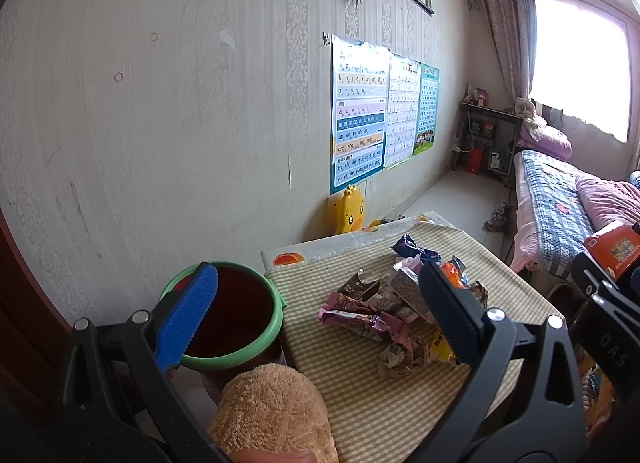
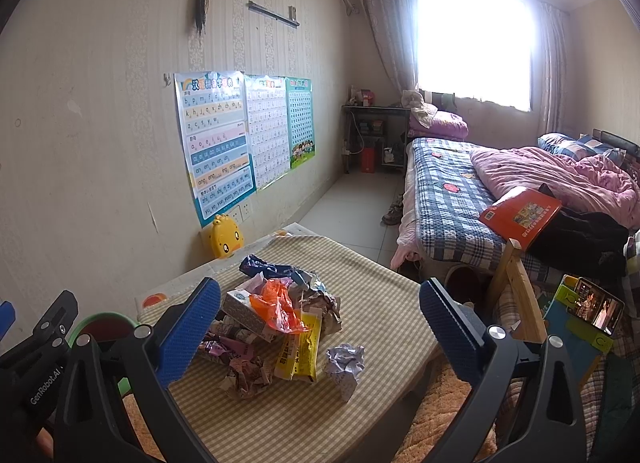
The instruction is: Collect trash
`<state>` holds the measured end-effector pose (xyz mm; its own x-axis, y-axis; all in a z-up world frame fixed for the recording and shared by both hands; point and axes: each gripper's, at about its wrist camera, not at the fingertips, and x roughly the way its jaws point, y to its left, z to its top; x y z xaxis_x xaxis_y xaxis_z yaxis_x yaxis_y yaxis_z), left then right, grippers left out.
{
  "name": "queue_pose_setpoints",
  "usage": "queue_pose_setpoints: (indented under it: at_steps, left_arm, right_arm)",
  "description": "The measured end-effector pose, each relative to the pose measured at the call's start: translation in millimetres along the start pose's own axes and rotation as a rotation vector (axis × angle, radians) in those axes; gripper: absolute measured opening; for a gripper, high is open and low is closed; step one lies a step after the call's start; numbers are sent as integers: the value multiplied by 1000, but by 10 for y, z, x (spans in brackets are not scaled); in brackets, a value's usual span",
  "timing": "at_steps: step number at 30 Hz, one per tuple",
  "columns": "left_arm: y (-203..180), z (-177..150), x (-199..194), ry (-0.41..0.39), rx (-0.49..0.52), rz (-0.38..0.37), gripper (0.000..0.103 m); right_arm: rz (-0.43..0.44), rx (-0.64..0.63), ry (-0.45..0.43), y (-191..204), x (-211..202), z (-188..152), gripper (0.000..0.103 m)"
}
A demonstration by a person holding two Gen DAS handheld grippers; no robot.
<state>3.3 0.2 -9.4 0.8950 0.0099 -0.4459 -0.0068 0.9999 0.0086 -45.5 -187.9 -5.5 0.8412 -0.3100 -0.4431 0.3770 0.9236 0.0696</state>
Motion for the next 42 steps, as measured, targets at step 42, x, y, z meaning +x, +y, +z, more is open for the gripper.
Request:
queue_pose_setpoints:
  at_steps: [42]
  left_arm:
    - [-1023, -1180, 2186, 614, 287, -307, 65]
  right_arm:
    - [-43, 45, 320, -450, 1169, -659, 95]
